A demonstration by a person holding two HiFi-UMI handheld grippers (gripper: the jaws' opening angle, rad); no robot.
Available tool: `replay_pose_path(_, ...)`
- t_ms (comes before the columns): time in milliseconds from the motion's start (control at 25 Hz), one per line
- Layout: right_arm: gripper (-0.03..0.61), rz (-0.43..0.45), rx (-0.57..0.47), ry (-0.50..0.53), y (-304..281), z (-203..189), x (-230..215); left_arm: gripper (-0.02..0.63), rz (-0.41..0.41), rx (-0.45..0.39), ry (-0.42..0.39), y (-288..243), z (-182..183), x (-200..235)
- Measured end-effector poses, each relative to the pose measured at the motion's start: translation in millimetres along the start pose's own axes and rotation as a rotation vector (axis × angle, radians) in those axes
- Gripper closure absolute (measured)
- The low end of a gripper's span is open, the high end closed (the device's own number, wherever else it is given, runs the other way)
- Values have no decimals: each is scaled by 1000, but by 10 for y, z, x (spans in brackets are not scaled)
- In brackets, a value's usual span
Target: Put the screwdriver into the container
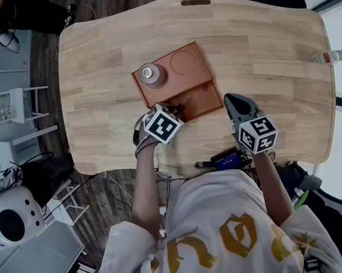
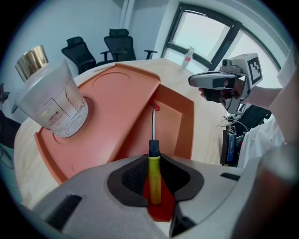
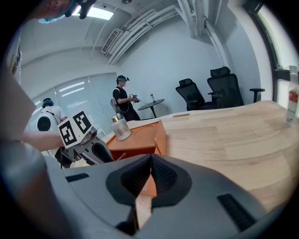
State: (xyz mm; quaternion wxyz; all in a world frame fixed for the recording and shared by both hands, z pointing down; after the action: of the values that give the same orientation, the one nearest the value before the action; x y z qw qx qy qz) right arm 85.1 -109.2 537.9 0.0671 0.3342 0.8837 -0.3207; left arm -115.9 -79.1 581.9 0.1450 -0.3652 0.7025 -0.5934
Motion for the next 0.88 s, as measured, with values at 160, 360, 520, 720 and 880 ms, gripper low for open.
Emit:
replay_pose_path(160,568,-3,9,4,-13,-21,-13,534,0,39,13,-30,9,15)
replay_pose_path(360,568,-16,1,25,2,7,-38,534,-7,86,-3,-86,50,-14)
replay_pose_path(520,568,-15,1,27,-4,2,-45,534,-19,118,1,-115,64,-32)
replay_pose_path(720,568,-16,-1,44,-1,13,-32,534,-34,150,17,-159,99,-35)
replay_pose_path(880,568,-14,7,48,-2,13,-32,534,-49,174,21,-183,109,-43)
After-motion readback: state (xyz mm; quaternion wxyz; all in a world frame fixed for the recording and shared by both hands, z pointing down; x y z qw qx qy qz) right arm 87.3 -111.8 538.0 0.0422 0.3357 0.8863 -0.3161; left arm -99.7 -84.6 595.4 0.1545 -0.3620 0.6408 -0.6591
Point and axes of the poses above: the fingertips, and each gripper's own axes: y backward along the fingers, x to its left, z out of its top, the point moved 5 cm from there along y, backward along the fingers, and after that the axes turned 2 degrees about y, right-handed, at the moved point
